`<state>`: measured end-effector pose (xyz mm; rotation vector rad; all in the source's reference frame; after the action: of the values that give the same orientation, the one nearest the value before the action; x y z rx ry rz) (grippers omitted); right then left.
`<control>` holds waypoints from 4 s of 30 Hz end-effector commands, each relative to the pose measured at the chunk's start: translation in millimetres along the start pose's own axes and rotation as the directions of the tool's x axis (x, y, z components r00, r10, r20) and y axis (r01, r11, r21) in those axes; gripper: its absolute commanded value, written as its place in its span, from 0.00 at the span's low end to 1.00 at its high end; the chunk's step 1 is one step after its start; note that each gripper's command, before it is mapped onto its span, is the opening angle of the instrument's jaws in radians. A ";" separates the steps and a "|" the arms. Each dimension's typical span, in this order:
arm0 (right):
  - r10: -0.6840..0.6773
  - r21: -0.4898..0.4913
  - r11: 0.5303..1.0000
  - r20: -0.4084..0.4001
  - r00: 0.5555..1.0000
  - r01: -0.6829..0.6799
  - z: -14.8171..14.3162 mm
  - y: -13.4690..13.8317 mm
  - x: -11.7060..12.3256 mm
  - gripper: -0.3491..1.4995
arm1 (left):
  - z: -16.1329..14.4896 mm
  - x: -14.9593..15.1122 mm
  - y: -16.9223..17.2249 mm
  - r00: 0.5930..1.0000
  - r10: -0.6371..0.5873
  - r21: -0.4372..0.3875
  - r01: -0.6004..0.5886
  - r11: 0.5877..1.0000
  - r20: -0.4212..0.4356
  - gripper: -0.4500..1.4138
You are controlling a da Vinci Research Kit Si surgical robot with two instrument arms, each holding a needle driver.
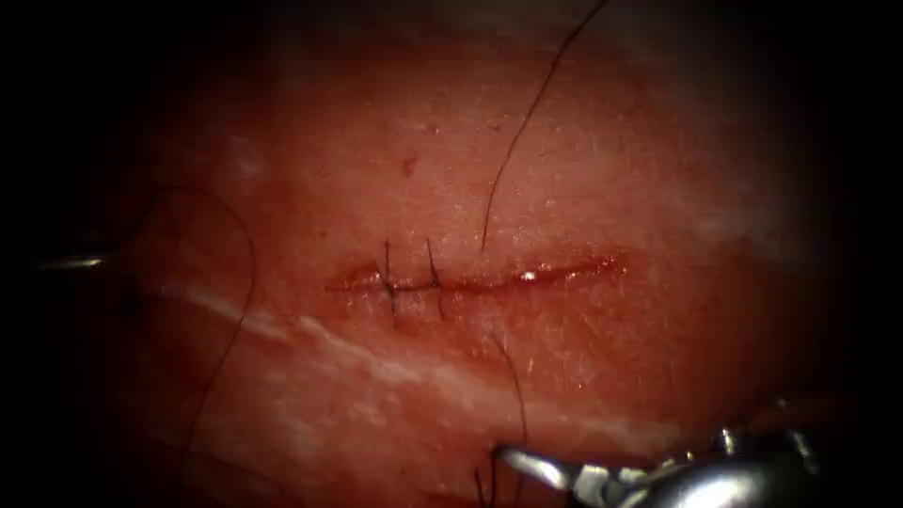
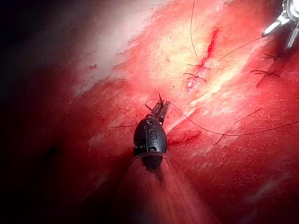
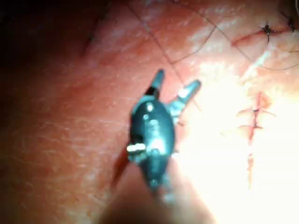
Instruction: Wound Closure
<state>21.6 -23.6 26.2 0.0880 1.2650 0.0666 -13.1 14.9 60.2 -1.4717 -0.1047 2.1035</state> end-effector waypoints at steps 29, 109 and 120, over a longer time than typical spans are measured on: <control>0.062 -0.020 0.998 0.042 0.997 -0.061 4.8 5.2 -11.2 0.00 | 0.9 -1.1 0.3 1.000 -0.006 0.000 0.006 1.000 -0.001 0.00; 0.007 -0.030 1.000 0.126 0.992 -0.003 1.4 0.9 -4.8 0.26 | 1.5 -2.0 0.5 1.000 0.002 -0.008 -0.002 1.000 0.003 0.00; 0.067 -0.128 0.991 0.180 0.981 -0.044 2.5 4.9 -10.0 0.72 | 1.4 -2.0 0.5 1.000 0.002 -0.009 -0.002 1.000 0.002 0.00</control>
<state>20.8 -18.6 36.5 0.0167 1.0724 0.1827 -13.5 14.3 61.4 -1.4746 -0.1098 2.1112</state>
